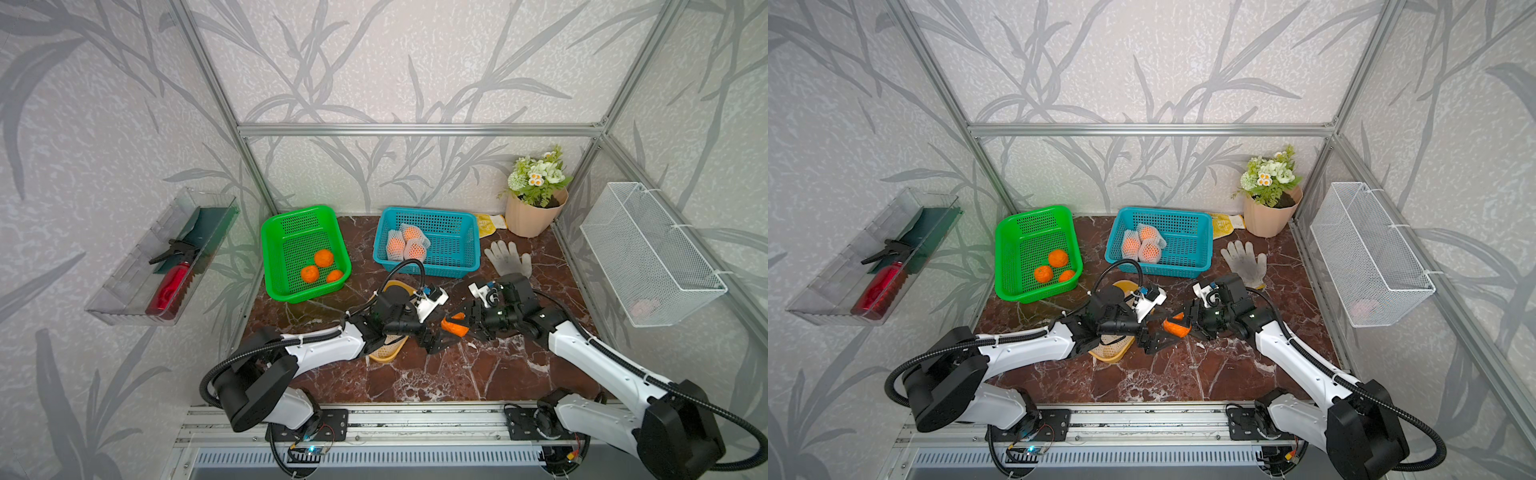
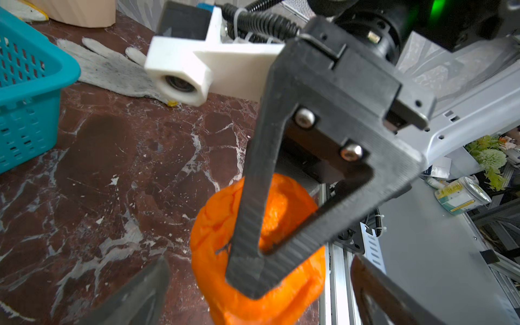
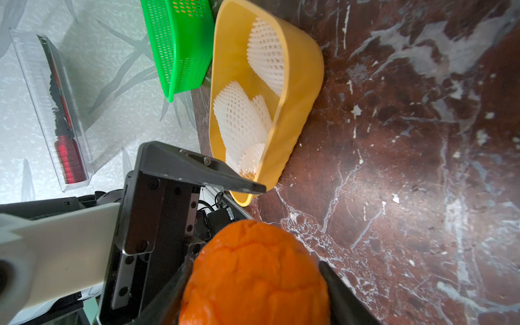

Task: Remove foam nets from oranges
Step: Pick up the orange from the center of the board, then place the orange in the basket.

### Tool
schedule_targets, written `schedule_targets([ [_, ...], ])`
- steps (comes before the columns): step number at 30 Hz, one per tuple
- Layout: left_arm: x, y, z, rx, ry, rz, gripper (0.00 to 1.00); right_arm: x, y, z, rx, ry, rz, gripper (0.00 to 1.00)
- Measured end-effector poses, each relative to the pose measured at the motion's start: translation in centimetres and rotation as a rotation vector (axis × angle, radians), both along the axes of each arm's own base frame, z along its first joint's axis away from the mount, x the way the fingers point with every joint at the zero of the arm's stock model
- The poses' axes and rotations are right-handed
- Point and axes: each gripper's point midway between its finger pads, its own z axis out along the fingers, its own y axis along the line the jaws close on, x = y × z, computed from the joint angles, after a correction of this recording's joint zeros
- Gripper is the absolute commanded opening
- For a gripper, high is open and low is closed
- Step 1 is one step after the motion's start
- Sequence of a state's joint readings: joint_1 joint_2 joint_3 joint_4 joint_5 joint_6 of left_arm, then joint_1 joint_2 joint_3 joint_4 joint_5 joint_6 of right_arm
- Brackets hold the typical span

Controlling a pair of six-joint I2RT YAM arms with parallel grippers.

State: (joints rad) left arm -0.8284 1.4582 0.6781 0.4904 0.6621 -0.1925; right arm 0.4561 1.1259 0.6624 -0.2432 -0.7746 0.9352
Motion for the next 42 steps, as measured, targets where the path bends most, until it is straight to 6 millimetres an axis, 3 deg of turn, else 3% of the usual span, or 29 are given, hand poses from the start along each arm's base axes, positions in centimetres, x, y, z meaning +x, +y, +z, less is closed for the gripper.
schedule_targets([
  [4, 0.3, -0.8, 0.8, -0.026, -0.003, -0.015, 0.84, -0.3, 0.2, -0.4, 0.021, 0.020, -0.003, 0.64],
  [8, 0.2, -1.1, 0.6, -0.031, 0.002, -0.038, 0.61, -0.4, 0.4, -0.4, 0.048, 0.043, -0.009, 0.65],
  [12, 0.1, -1.1, 0.3, -0.028, -0.003, -0.058, 0.54, -0.5, 0.4, -0.5, 0.063, 0.082, -0.024, 0.66],
  [14, 0.2, -1.0, 0.3, -0.030, 0.000, -0.057, 0.47, -0.4, 0.5, -0.4, 0.068, 0.085, -0.028, 0.70],
  [19, 0.9, -0.5, 0.4, -0.039, 0.045, -0.032, 0.44, 0.0, 0.7, 0.2, 0.086, 0.043, -0.025, 0.93],
  [22, 1.8, 0.4, 0.4, -0.038, 0.072, 0.006, 0.40, 0.4, 0.5, 0.4, 0.073, 0.002, -0.041, 0.98],
  [26, 4.2, 3.3, 0.5, 0.006, 0.088, 0.141, 0.37, 0.9, -0.7, 1.3, 0.027, -0.082, -0.098, 0.99],
  [31, 8.2, 9.2, 1.0, 0.098, 0.075, 0.391, 0.36, 1.3, -2.0, 3.0, 0.007, -0.188, -0.158, 0.99],
  [37, 12.3, 16.6, 2.0, 0.308, 0.045, 0.691, 0.34, 1.2, -2.7, 1.7, -0.050, -0.162, -0.175, 0.99],
  [42, 15.7, 24.5, 4.0, 0.505, 0.045, 0.977, 0.32, 1.0, -2.8, 1.0, -0.072, -0.145, -0.173, 0.99],
])
